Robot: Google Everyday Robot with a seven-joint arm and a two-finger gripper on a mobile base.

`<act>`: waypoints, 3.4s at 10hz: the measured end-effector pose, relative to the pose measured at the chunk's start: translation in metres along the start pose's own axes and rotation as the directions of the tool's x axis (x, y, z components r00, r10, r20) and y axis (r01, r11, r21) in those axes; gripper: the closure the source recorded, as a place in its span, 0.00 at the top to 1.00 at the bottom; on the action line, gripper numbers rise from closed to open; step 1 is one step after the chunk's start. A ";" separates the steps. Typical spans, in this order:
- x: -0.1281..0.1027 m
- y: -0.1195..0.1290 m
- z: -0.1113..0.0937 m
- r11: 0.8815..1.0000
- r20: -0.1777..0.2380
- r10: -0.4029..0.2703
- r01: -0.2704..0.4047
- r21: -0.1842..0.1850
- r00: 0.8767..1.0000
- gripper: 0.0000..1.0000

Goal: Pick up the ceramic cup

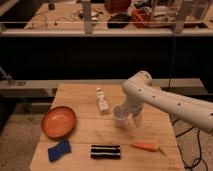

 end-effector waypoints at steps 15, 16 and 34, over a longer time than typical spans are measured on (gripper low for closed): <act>-0.009 -0.009 0.039 0.997 -0.015 -0.073 0.073 -0.029 0.997 0.80; -0.009 -0.010 0.041 0.997 -0.016 -0.074 0.074 -0.030 0.997 0.80; -0.015 -0.025 0.031 0.993 -0.033 -0.113 0.113 -0.024 0.993 0.04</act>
